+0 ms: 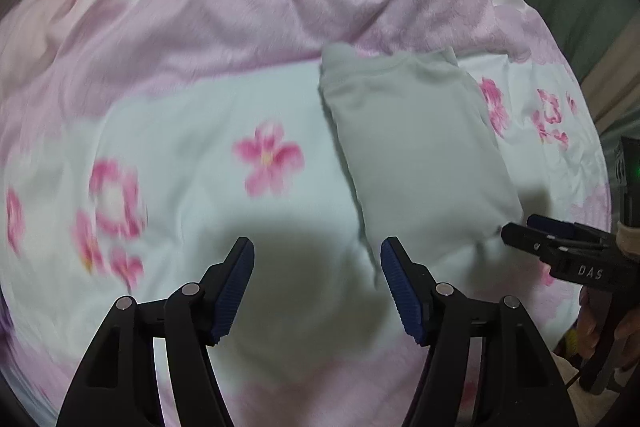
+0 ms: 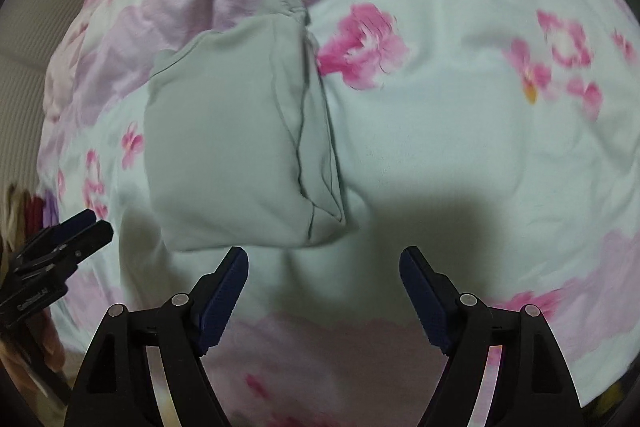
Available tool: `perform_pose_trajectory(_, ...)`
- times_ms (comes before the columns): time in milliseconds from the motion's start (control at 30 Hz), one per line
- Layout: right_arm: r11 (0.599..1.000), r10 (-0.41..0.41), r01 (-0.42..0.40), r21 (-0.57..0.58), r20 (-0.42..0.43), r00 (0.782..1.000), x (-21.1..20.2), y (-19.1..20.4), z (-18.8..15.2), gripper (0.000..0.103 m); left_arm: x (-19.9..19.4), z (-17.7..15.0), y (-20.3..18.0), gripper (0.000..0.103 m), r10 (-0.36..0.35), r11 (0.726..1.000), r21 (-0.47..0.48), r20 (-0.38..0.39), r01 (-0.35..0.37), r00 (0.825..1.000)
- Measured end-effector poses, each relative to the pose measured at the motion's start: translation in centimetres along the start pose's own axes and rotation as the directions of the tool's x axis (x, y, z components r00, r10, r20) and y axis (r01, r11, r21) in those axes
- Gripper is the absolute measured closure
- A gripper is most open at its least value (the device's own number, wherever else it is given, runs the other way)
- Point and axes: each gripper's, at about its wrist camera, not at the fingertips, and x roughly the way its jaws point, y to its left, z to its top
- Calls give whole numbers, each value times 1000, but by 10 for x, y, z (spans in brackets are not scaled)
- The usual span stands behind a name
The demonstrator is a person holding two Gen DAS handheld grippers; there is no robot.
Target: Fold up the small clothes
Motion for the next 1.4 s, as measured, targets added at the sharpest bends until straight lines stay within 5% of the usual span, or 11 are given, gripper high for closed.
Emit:
perform_pose_trajectory(300, 994, 38, -38, 102, 3, 999, 37, 1, 9, 24, 41, 65, -1, 38, -142, 990, 0, -35, 142, 989)
perform_pose_trajectory(733, 990, 61, -61, 127, 3, 998, 65, 16, 11, 26, 89, 106, -6, 39, -199, 979, -59, -71, 195, 978)
perform_pose_trajectory(800, 992, 49, -49, 116, 7, 999, 66, 20, 11, 31, 92, 106, -16, 67, -193, 981, -17, -76, 192, 978)
perform_pose_trajectory(867, 995, 41, -42, 91, 14, 999, 66, 27, 13, 40, 95, 106, -24, 77, -182, 983, 1, -91, 182, 979)
perform_pose_trajectory(1067, 997, 73, -73, 33, 2, 997, 68, 47, 19, 76, 72, 103, -34, 90, -146, 988, 43, -54, 149, 988)
perform_pose_trajectory(1400, 988, 152, -149, -44, 62, 986, -1, 80, 2, 81, -28, 71, -33, 91, -95, 995, 18, 75, 94, 993)
